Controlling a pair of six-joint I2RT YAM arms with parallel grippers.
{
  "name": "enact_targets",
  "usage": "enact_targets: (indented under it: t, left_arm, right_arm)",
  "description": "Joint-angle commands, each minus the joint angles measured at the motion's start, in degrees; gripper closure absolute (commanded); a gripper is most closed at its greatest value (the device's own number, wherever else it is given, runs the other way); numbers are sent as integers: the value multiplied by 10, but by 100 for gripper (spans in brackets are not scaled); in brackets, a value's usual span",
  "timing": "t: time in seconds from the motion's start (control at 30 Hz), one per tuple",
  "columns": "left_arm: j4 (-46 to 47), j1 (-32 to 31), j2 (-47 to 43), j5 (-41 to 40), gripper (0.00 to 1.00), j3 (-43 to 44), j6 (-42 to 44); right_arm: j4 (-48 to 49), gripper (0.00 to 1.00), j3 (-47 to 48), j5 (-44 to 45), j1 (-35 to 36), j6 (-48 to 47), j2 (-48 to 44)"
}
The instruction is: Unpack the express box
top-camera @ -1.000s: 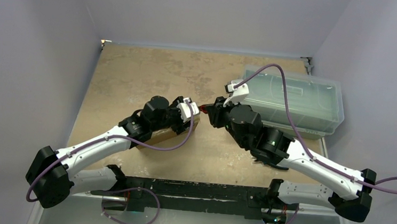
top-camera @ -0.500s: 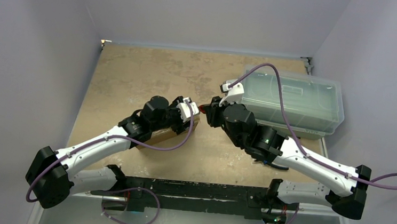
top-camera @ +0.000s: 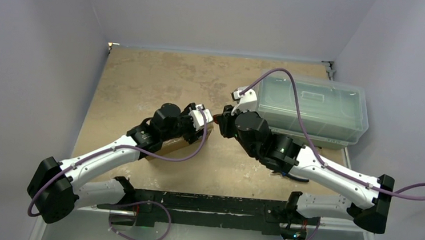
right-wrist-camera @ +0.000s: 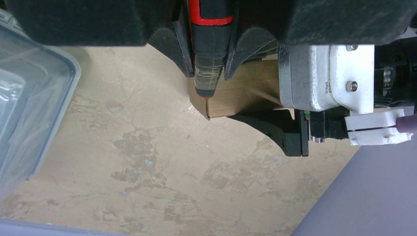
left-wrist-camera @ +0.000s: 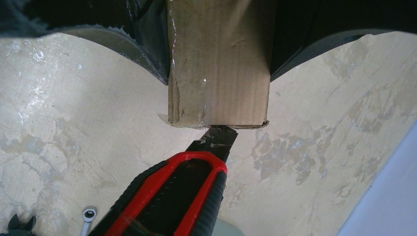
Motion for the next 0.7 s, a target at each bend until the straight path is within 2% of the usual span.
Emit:
enact_targets:
  t: [0.0,0.2,0.33,0.67]
  left_arm:
    - [47,-2,-10,-21,60,-8,-16]
    - [51,-1,-2,-30,61,-5,-22]
    - [52,-1,-4,-32,61,-8,-21]
    - [51,-1,-7,-39,62,-13,-20]
  right_arm:
    - [-27,100,-2,-8,23,10,2]
    - [-72,100,-7,45,84,39,-9]
    - [-50,100,-30,52,86,48,-13]
    - [-69,100,-36,33,96,68,-53]
